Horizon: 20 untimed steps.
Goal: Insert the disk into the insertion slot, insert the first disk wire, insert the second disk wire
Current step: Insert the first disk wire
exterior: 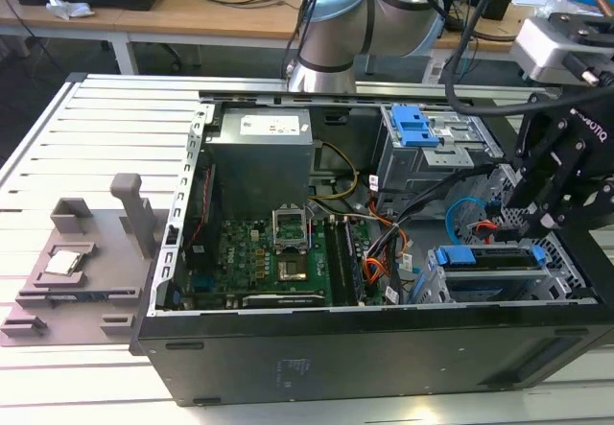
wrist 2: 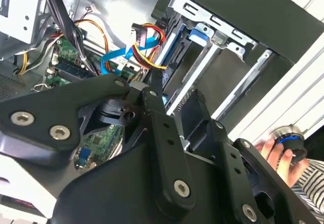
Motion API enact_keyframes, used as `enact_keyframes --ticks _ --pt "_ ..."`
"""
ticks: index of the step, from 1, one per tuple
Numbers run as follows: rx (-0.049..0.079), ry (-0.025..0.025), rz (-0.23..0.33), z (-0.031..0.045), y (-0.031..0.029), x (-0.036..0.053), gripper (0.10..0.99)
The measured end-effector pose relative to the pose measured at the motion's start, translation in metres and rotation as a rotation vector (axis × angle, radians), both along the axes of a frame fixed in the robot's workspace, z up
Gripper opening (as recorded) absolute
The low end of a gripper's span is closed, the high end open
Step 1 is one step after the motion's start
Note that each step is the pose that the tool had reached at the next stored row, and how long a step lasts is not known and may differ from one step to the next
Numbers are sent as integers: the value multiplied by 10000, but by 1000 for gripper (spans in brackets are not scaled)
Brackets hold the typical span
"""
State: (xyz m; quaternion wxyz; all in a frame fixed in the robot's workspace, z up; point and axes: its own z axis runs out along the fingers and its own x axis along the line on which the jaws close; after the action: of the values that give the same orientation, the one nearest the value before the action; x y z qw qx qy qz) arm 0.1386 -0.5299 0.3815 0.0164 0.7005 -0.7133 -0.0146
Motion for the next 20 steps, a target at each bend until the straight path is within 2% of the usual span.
enact_keyframes --ticks 4,11,17,18,19,20 --pt "-1 3 0 -111 0 0 420" --pt "-44 3 0 -250 -7 -24 420" --pt "-45 3 0 -254 -10 -26 420" --pt "-46 2 1 -254 -10 -26 408" --pt "-46 3 0 -254 -10 -26 341" --pt "-45 2 1 -254 -11 -26 341"
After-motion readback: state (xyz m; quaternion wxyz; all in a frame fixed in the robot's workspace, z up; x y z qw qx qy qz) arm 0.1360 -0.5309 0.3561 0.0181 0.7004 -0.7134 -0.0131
